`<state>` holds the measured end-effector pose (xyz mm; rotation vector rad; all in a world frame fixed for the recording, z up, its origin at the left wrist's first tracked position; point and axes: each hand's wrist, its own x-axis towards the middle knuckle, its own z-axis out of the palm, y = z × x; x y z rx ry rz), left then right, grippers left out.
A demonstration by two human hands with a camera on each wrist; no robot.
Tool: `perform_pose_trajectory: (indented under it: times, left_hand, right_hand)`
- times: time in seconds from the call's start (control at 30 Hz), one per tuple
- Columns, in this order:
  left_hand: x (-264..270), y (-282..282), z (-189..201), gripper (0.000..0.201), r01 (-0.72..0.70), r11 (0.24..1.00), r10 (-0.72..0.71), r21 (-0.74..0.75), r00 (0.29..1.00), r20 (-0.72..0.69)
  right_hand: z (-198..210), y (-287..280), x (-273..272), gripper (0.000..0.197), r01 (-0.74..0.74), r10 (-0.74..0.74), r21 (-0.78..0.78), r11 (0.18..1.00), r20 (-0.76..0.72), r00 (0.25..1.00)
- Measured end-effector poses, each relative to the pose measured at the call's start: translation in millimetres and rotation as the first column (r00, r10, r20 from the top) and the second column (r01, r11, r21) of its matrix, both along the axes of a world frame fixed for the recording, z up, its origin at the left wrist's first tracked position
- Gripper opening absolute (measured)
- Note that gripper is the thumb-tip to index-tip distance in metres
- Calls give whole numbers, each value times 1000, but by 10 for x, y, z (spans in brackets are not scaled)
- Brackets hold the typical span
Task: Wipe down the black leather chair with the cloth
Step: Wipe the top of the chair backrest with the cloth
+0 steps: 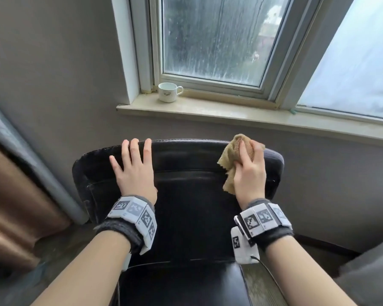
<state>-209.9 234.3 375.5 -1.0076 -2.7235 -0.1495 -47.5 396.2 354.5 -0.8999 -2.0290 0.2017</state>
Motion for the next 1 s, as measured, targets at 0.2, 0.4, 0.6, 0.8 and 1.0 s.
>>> perform_pose_trajectory:
  times: [0.2, 0.4, 0.6, 0.8, 1.0]
  left_hand:
    - [390, 496, 146, 122, 254, 965, -254, -66, 967, 12]
    - [383, 549, 80, 116, 228, 970, -231, -83, 972, -30]
    - [468, 651, 0, 112, 156, 988, -157, -15, 985, -65]
    - [442, 577, 12, 114, 169, 984, -172, -59, 983, -68]
    - [439, 569, 24, 114, 178, 983, -180, -49, 982, -48]
  right_hand:
    - [35, -325, -432, 62, -215, 194, 100, 971, 187, 963]
    - [-147, 242, 369, 54, -6, -13, 112, 994, 170, 985]
    - [-106, 298, 519, 50, 96, -102, -84, 992, -65, 993]
    - [61, 134, 110, 49, -135, 137, -30, 990, 50, 989]
    - [-81, 445, 712, 56, 50, -77, -254, 966, -99, 992]
